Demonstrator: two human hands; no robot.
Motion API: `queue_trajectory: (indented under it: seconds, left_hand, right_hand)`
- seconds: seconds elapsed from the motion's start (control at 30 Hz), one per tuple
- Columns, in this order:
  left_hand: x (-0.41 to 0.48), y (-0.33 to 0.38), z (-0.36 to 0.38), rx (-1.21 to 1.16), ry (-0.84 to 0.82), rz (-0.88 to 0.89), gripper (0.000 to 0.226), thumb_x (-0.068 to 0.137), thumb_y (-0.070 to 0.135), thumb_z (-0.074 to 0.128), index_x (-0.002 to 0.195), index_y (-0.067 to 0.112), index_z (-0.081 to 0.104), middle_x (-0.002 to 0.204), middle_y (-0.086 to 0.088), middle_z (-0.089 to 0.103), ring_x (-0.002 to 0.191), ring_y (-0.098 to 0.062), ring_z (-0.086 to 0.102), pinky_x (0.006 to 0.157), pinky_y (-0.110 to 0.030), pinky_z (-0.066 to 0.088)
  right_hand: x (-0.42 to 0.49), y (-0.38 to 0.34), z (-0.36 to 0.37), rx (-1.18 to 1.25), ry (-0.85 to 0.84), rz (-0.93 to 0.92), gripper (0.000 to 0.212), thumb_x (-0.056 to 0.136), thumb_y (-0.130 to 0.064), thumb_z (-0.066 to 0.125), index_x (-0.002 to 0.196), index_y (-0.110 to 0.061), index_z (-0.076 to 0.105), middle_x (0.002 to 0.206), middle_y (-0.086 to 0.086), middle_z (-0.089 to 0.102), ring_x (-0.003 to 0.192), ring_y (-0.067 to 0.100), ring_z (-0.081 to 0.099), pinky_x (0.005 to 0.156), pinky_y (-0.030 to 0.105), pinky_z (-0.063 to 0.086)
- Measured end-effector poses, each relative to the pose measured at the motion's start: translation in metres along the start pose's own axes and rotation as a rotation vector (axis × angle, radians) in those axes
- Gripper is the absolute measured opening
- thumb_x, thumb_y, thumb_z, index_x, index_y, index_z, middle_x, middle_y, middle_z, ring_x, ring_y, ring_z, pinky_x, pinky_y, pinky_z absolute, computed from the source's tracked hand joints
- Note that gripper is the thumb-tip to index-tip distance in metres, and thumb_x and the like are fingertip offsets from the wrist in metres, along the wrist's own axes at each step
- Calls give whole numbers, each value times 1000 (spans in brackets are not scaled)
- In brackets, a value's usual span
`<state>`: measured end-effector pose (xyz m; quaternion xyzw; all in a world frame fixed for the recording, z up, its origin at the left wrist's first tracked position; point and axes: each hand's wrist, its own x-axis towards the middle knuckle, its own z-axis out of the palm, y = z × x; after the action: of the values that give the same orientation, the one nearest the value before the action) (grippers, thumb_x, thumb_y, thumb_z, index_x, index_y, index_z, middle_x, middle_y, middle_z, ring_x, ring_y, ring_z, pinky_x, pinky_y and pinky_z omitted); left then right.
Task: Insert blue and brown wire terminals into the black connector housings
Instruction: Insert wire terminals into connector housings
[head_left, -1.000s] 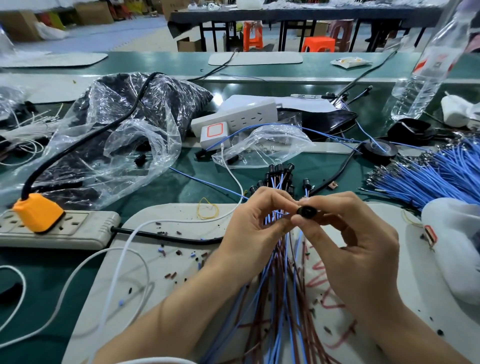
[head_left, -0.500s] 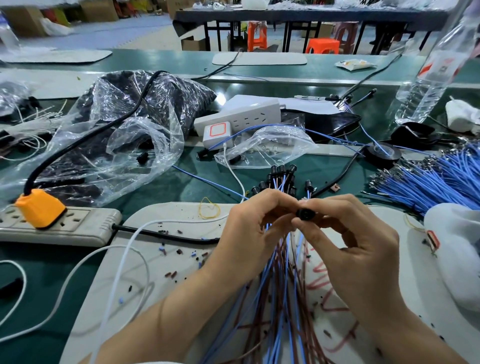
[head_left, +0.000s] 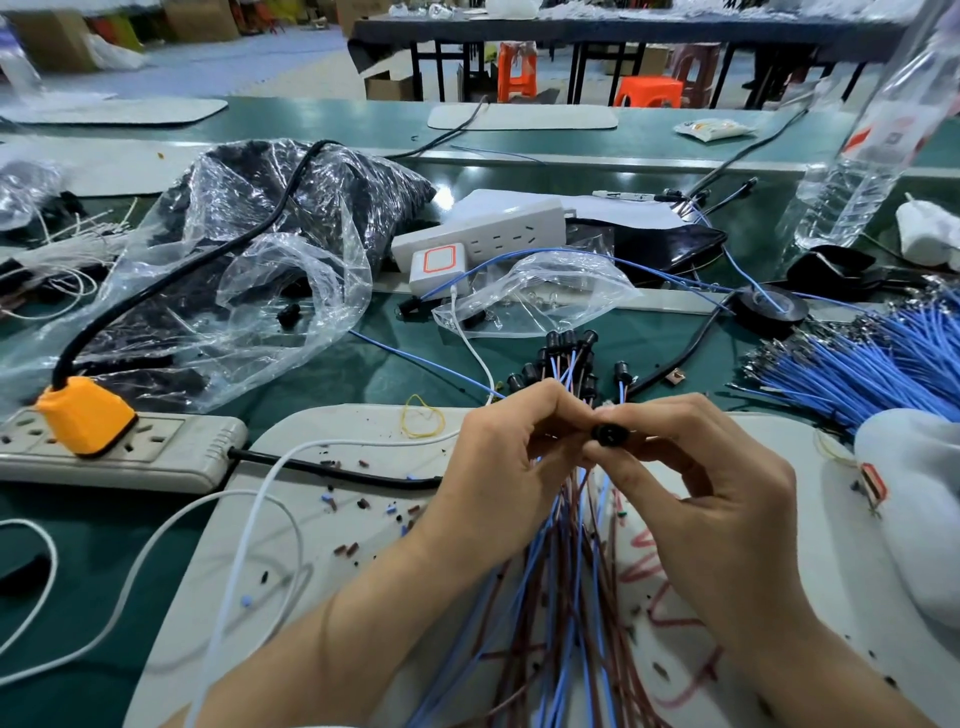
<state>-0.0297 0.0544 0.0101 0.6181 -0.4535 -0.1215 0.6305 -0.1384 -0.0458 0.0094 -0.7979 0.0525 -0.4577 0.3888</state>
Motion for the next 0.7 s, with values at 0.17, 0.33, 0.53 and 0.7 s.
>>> queue_trajectory:
  seconds: [0.17,0.33,0.53,0.7]
  left_hand:
    - [0,-1,1,58,9,38,25,82,-2,59,85,23,59,89,-9,69,82,-22,68,76,-44,56]
    - [0,-1,0,110,11,65,18,83,-1,60,89,16,61,87,-7,69,79,-20,67,72,-42,54]
    - [-1,-1,0,148,2,86,11,83,0,57,89,6,63,86,-8,70,79,-22,67,69,-43,54]
    - [-1,2,0,217,-3,136,10,83,-4,55,89,0,63,79,-8,68,71,-18,65,64,-32,53]
  right_hand:
    - [1,-2,1,-6,-3,-22,19,78,-11,73,96,-14,68,86,4,66,77,18,67,67,38,56]
    - [1,-3,0,-31,-16,-30,18,78,-11,72,96,-10,69,87,4,66,78,18,66,67,39,56]
    - [1,-4,0,-45,-10,-50,20,78,-12,72,97,-14,67,86,4,66,78,18,67,66,38,56]
    - [2,-7,-1,-97,-2,-91,18,78,-13,72,96,-11,68,85,5,66,75,15,66,66,34,55]
